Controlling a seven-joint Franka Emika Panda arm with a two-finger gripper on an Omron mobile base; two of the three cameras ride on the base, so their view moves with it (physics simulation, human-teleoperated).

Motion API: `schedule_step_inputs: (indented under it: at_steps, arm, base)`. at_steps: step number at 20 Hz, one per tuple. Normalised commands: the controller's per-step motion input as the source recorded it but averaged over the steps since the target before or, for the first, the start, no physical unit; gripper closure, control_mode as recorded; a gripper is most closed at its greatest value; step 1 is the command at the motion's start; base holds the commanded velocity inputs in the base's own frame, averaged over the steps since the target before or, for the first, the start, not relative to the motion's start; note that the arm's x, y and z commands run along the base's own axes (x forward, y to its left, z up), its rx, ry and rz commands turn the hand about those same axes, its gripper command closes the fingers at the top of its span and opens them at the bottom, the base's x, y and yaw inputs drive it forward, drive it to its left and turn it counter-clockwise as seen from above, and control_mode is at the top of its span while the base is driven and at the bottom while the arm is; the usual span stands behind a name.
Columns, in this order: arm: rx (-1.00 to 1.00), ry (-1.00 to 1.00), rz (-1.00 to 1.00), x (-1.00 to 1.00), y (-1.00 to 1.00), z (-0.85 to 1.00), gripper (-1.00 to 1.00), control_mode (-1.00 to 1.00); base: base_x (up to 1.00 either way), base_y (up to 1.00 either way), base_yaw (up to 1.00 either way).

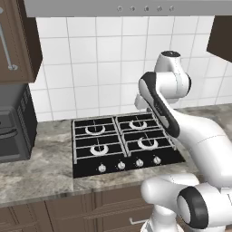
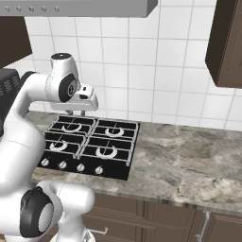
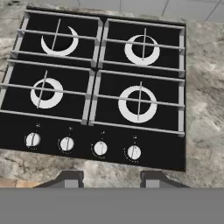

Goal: Navigate to the coffee machine.

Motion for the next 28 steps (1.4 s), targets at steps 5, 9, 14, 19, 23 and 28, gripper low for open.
schedule_step_inputs:
  at_steps: [5,9,14,19,23,28]
  arm:
    - [0.0,0.0,-0.04,-0.66,0.0,0.0,-1.0,-1.0]
    - [0.0,-0.01,-0.1,-1.0,0.0,0.0,-1.0,-1.0]
    - [0.0,0.0,-0.06,-1.0,0.0,0.0,-1.0,-1.0]
    - [0.0,0.0,-0.03,-0.67,0.0,0.04,-1.0,-1.0]
    - [0.0,0.0,0.0,-0.11,0.0,0.07,-1.0,-1.0]
    - [0.0,0.0,0.0,-0.03,0.0,0.0,-1.0,1.0]
  base:
    - [0.0,0.0,0.0]
    - [0.0,0.0,0.0]
    - [0.0,0.0,0.0]
    - [0.0,0.0,0.0]
    - [0.0,0.0,0.0]
    - [-0.36,0.04,0.05]
